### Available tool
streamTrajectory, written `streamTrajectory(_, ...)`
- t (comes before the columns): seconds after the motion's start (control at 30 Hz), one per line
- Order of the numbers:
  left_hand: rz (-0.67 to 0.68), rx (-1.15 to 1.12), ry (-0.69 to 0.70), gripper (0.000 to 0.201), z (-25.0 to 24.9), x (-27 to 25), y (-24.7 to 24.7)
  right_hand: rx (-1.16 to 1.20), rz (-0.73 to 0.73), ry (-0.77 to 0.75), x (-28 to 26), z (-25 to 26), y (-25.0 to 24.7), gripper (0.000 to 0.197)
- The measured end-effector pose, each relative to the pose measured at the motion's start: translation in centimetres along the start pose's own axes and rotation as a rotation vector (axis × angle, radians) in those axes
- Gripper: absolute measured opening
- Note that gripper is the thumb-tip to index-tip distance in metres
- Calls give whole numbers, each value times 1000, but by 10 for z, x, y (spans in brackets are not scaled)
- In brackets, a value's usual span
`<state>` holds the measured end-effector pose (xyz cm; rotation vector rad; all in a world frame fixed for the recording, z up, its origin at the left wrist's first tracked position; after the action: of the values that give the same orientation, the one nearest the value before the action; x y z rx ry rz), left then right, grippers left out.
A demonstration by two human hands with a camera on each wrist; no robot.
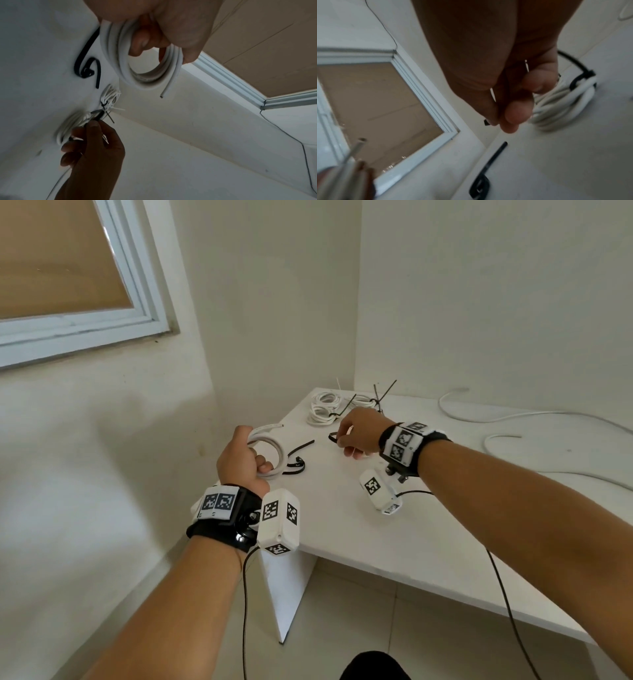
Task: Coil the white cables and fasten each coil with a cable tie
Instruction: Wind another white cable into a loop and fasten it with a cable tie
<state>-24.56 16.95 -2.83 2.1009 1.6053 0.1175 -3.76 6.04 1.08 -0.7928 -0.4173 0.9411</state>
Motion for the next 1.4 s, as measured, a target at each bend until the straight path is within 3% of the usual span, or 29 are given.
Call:
streamTrajectory(0.23,176,42,-46,24,38,-37,91,395,-65,-26,-88,-58,-56,8)
streamTrajectory(0.4,310,81,-75,29,79,-82,169,594,-249,100,-130,-129,-98,23)
streamTrajectory(0.47,366,105,-97,27,96,-101,199,527,-327,147,-144,-156,-118,25)
streamTrajectory(0.6,486,194,-131,24,127,-137,250,359,-492,202,-163,-204,-157,2)
streamTrajectory(0.7,561,266,-153,26,147,-159,277,242,-591,209,-171,-223,-178,6)
streamTrajectory(0.97,708,301,-262,32,175,-177,311,78,-723,235,-180,-267,-204,16)
streamTrajectory(1.23,839,352,-302,38,187,-182,315,29,-690,-12,-172,-227,-196,16)
streamTrajectory(1.4,931,302,-297,48,183,-191,313,65,-702,10,-176,-234,-199,16)
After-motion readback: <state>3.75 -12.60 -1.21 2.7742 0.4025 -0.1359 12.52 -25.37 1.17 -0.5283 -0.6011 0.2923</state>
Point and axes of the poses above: each hand's wrist, its own x-axis towards the middle knuckle, its own y-axis out of the palm, z = x × y, the point moved 6 cm from there along x, towards the middle knuckle, and after that the axes turned 6 degrees about x, right-handed, at the moved point
